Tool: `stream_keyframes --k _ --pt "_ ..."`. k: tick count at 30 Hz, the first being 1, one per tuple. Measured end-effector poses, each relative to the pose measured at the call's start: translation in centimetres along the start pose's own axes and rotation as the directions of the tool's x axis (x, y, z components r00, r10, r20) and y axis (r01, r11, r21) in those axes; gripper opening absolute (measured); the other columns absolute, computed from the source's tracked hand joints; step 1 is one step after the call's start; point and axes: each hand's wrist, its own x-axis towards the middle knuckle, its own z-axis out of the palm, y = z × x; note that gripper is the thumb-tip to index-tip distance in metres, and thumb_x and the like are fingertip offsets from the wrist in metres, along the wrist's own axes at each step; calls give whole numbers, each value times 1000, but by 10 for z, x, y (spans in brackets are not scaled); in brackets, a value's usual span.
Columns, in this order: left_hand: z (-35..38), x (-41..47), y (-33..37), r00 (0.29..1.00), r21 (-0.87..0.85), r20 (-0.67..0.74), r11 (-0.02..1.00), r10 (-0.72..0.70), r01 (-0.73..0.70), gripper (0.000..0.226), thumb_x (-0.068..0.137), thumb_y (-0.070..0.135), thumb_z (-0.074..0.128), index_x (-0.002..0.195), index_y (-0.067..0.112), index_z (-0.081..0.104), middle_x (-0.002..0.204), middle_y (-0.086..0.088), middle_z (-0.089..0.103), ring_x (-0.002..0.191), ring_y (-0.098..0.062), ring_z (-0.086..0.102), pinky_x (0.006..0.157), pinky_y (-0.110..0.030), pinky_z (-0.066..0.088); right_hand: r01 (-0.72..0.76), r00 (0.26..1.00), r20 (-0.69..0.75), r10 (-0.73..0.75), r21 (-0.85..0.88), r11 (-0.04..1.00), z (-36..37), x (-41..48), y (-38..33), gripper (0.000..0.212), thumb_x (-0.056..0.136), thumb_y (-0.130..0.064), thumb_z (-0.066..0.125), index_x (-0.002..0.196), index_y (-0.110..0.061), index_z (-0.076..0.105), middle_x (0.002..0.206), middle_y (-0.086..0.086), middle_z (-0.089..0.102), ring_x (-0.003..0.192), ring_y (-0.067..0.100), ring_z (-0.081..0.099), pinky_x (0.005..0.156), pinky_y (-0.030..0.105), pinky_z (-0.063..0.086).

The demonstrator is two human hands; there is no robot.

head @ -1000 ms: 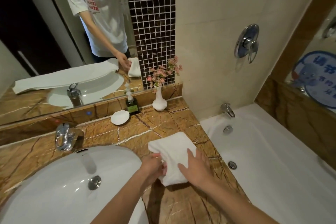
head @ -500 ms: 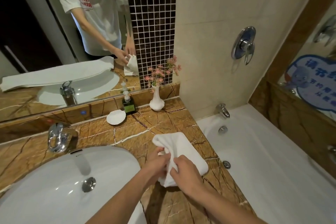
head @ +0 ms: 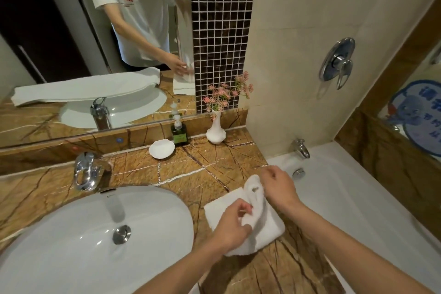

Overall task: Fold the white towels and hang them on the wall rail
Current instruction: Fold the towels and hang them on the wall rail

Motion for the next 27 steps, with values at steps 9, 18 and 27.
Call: stream_keyframes --k 9,18,27 --pt "16 -17 -9 964 234 264 969 20 -84 29 76 10 55 88 35 47 97 3 66 91 -12 59 83 -30 49 -159 954 194 229 -320 934 -7 -13 33 54 88 -30 57 136 -12 38 128 14 55 114 35 54 86 32 44" --pt "7 6 -19 988 508 110 848 108 -150 36 96 36 47 129 24 51 136 -2 42 126 -20 40 106 -31 31 -280 923 148 355 -373 884 -21 -63 75 62 91 -31 52 139 -4 23 132 17 50 117 35 53 91 34 44" --pt "59 -3 -28 909 764 415 552 -24 -335 71 93 62 25 150 33 -5 159 0 -11 146 -24 -13 115 -51 -10 -363 912 54 406 -351 863 -24 -130 129 79 83 -45 57 139 -16 9 119 3 56 101 23 60 85 37 54"
